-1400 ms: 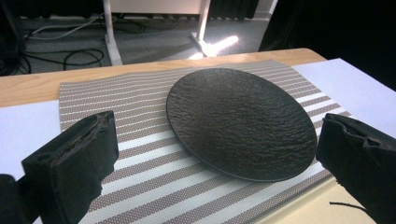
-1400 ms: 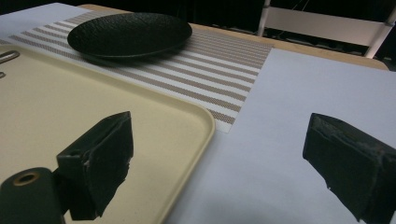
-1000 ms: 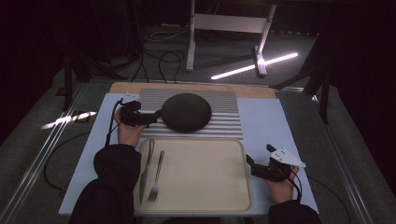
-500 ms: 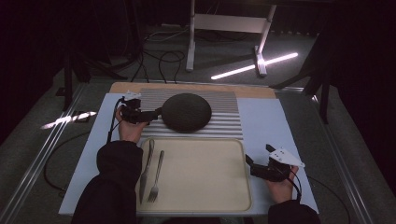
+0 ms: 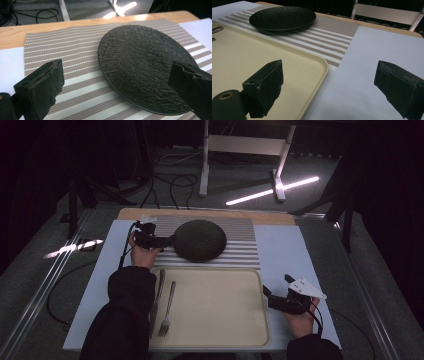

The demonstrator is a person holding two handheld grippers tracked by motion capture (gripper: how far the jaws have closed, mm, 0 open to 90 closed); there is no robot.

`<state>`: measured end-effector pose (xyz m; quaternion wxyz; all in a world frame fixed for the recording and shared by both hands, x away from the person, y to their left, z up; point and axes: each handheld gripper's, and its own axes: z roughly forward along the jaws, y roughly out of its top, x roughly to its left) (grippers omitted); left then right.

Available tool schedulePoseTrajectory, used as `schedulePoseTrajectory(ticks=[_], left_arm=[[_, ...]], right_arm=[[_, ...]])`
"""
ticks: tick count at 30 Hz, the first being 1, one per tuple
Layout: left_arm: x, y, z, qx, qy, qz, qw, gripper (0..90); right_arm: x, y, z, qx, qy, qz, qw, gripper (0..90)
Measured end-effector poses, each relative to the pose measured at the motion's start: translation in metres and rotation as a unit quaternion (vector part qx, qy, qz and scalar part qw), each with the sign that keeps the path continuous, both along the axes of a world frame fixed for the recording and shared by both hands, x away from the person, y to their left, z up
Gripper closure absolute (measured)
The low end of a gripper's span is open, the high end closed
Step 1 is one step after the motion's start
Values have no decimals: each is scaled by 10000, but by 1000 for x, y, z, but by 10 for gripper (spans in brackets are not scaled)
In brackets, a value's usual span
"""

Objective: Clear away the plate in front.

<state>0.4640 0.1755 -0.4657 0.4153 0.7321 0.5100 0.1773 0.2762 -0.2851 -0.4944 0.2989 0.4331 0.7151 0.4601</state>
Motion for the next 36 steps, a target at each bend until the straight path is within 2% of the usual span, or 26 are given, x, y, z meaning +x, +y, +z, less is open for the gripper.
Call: schedulePoseTrajectory(ticks=[1, 2, 3, 5, 7, 9, 10, 14, 15, 16, 17, 19, 23, 24, 26, 30, 31, 33, 35, 36], left_arm=[[3, -2, -3, 32, 107, -21, 9999, 27], [3, -2, -3, 32, 107, -21, 9999, 33], [6, -4, -6, -7, 233, -68, 9997, 43], [7, -5, -8, -7, 289, -81, 9995, 48], [10, -7, -15, -50, 477, -147, 9987, 73], [11, -8, -17, -77, 534, -171, 9984, 82], [12, -9, -22, -119, 651, -244, 9975, 112], [14, -12, -27, -240, 801, -339, 9959, 180], [15, -13, -30, -315, 923, -385, 9945, 206], [15, -13, -30, -315, 923, -385, 9945, 232], [17, -13, -32, -381, 1052, -373, 9930, 271], [18, -13, -35, -433, 1178, -382, 9914, 333], [21, -13, -41, -486, 1398, -412, 9881, 387], [21, -13, -41, -486, 1398, -412, 9881, 393], [22, -13, -45, -535, 1501, -484, 9860, 415], [22, -15, -49, -593, 1585, -532, 9841, 457], [23, -17, -52, -651, 1644, -563, 9826, 471], [22, -17, -53, -701, 1637, -518, 9826, 470], [23, -15, -53, -892, 1703, -431, 9804, 485], [23, -15, -53, -892, 1703, -431, 9804, 487]], right_arm=[[0, 0, 0, 1, -5, 8, 10000, 87], [0, 0, 0, 1, -5, 8, 10000, 87], [0, 0, 0, 4, -6, 12, 10000, 87], [0, 0, 0, 8, -5, 13, 10000, 87], [0, 0, 0, 16, 2, 2, 10000, 87], [0, 0, 0, 17, 2, 4, 10000, 87], [0, 0, 0, 13, 8, 13, 10000, 87], [0, 0, 0, 15, 6, 17, 10000, 87], [0, 0, 0, 15, 7, 13, 10000, 87], [0, 0, 0, 17, 7, 14, 10000, 87], [0, 0, 0, 16, 8, 13, 10000, 87], [0, 0, 0, 16, 8, 14, 10000, 87], [0, -1, 0, 15, 15, 14, 10000, 87], [0, -1, 0, 17, 15, 12, 10000, 87], [1, -1, 0, 25, 11, 10, 10000, 87], [0, -1, 0, 22, 11, 11, 10000, 87], [0, -1, 0, 15, 15, 11, 10000, 87], [0, -1, 0, 19, 11, 8, 10000, 87], [1, -1, 0, 20, 14, 7, 10000, 87], [1, -1, 0, 20, 14, 7, 10000, 87]])
